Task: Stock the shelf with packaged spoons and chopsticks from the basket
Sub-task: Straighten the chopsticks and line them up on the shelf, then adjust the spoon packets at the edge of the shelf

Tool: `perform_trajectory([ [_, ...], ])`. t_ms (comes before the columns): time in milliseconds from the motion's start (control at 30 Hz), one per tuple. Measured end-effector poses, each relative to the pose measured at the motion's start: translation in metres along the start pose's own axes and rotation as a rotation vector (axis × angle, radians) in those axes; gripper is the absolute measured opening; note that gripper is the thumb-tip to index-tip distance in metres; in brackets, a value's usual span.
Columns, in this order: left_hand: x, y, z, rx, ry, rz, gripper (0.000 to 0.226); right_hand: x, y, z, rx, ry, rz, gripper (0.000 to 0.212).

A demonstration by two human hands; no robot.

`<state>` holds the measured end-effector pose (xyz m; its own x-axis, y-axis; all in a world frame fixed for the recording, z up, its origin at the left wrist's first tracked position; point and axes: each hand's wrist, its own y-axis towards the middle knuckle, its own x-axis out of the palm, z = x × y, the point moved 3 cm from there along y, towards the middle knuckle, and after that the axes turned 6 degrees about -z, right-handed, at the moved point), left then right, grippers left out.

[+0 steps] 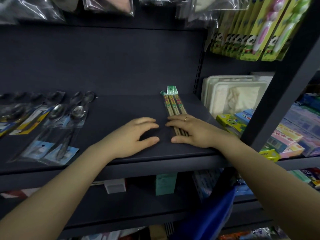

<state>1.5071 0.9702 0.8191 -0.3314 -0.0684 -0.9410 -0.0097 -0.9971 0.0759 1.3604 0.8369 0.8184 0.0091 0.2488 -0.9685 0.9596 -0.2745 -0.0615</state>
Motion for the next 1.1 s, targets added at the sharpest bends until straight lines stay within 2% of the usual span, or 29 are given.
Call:
perform_trajectory([
  [67,0.000,-0.001,0.000,0.000,-0.011,0.007,0.052,-0.001,0.001,0.001,0.007,0.048,0.029,0.049],
  [167,-0.005,-0.004,0.000,0.001,-0.011,0.019,0.058,-0.004,0.001,0.002,0.033,0.087,0.037,0.040],
  [267,-0.011,-0.016,-0.001,0.003,0.012,0.062,0.055,-0.006,0.004,-0.008,0.011,-0.029,0.090,0.055],
  [333,-0.017,-0.033,-0.003,-0.012,0.025,0.114,0.060,-0.010,0.009,-0.032,-0.101,-0.063,0.217,0.061],
  [400,-0.026,-0.058,-0.008,-0.014,0.023,0.187,0.060,-0.014,0.017,-0.072,-0.260,0.082,0.263,0.049],
  [500,-0.040,-0.106,-0.030,-0.014,0.055,0.360,0.046,-0.010,0.042,-0.136,-0.439,0.103,0.206,0.025],
  [600,-0.050,-0.158,-0.061,-0.160,0.093,0.433,0.053,0.009,0.066,-0.179,-0.477,0.049,0.138,0.029],
  [733,-0.053,-0.203,-0.101,-0.298,0.124,0.288,0.080,0.038,0.085,-0.214,-0.415,-0.047,0.089,0.045],
  [833,-0.051,-0.215,-0.120,-0.273,0.108,0.166,0.083,0.051,0.089,-0.231,-0.330,-0.131,0.129,0.052],
  [900,-0.049,-0.215,-0.125,-0.234,0.105,0.112,0.083,0.053,0.089,-0.232,-0.169,-0.062,0.212,0.056],
  [967,-0.050,-0.210,-0.124,-0.189,0.122,0.071,0.088,0.052,0.085,-0.229,-0.032,0.043,0.323,0.054],
  [1100,-0.059,-0.196,-0.127,-0.166,0.184,-0.020,0.095,0.056,0.076,-0.230,-0.066,-0.001,0.372,0.039],
])
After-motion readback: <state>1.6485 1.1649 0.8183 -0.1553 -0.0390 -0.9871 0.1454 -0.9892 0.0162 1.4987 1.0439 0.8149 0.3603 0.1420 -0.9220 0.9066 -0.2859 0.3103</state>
